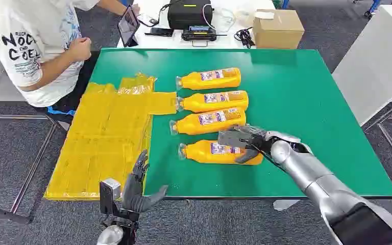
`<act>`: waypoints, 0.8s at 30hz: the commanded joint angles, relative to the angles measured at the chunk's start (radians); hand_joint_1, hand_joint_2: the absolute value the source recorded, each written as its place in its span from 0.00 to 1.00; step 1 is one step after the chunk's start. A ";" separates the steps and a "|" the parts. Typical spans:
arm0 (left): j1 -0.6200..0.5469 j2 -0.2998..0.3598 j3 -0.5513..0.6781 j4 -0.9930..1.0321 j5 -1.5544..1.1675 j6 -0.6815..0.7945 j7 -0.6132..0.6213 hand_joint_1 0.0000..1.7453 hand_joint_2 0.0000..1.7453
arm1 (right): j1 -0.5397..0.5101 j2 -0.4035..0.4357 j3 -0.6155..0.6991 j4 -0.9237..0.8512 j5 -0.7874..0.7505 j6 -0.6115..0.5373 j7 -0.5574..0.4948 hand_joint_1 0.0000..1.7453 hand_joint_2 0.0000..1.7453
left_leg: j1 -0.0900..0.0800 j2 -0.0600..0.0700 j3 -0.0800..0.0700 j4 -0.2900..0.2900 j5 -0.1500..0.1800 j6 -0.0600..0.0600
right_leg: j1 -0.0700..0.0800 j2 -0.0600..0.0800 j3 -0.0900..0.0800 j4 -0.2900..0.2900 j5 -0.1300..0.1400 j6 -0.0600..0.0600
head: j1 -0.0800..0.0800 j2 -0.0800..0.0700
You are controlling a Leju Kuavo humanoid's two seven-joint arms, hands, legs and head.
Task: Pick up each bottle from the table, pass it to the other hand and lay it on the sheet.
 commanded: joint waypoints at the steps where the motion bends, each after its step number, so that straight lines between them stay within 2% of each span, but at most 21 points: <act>1: -0.046 0.010 0.001 0.074 0.007 -0.005 0.002 0.00 1.00 | -0.062 -0.057 0.190 0.010 -0.043 0.004 0.005 0.00 1.00 | 0.002 0.002 0.003 0.001 -0.002 -0.002 | 0.002 0.001 0.003 0.000 -0.001 -0.003 | 0.000 0.000; 15: -0.051 0.006 -0.007 0.082 0.009 -0.006 0.003 0.00 1.00 | -0.039 -0.030 0.227 0.047 -0.052 -0.018 0.004 0.00 1.00 | 0.002 0.003 0.004 0.000 -0.002 -0.003 | 0.002 0.002 0.004 -0.001 -0.001 -0.003 | 0.000 0.000; 24: -0.050 0.005 -0.017 0.084 0.014 0.000 0.011 0.00 1.00 | -0.027 0.024 0.260 0.126 -0.023 -0.058 -0.007 0.00 1.00 | 0.003 0.004 0.006 0.000 -0.002 -0.003 | 0.003 0.002 0.005 -0.002 -0.001 -0.004 | 0.000 0.000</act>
